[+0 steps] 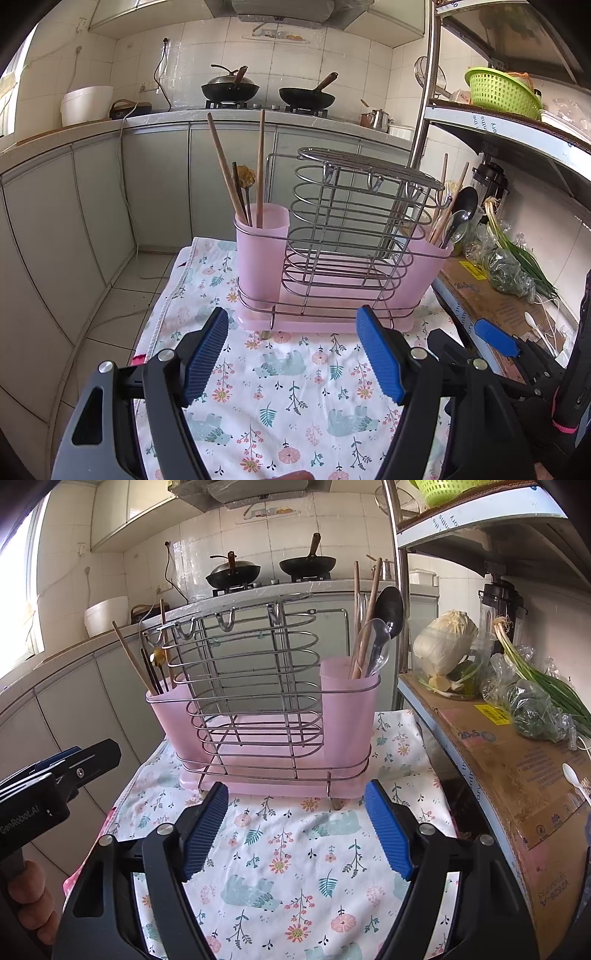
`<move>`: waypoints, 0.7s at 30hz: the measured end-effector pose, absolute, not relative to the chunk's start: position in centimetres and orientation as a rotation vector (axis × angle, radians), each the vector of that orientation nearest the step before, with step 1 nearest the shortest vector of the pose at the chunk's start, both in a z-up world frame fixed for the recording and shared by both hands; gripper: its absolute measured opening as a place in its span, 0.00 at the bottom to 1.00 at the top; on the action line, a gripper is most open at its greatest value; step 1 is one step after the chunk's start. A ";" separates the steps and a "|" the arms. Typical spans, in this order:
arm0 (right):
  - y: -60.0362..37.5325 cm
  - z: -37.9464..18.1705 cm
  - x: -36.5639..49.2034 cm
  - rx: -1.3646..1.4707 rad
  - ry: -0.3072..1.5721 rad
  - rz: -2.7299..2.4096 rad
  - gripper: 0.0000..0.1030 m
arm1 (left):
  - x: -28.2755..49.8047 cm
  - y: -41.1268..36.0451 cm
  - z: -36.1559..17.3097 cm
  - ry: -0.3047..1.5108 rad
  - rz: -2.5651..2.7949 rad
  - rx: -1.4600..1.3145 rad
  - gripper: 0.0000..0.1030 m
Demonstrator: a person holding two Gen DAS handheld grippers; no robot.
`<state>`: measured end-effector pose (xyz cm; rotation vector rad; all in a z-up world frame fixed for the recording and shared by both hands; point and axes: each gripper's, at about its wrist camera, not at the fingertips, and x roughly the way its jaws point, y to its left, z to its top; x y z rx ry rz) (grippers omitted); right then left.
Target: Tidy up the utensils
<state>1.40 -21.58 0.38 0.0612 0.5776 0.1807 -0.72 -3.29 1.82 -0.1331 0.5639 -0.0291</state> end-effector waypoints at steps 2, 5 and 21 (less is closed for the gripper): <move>-21.6 0.3 1.4 0.062 0.579 0.182 0.74 | -0.7 -3.3 1.7 0.565 -0.031 -0.132 0.69; -21.6 0.2 1.5 0.062 0.582 0.182 0.74 | -0.7 -3.2 1.7 0.566 -0.035 -0.131 0.68; -21.6 -0.3 1.7 0.060 0.593 0.184 0.74 | -0.5 -3.2 1.3 0.573 -0.040 -0.126 0.68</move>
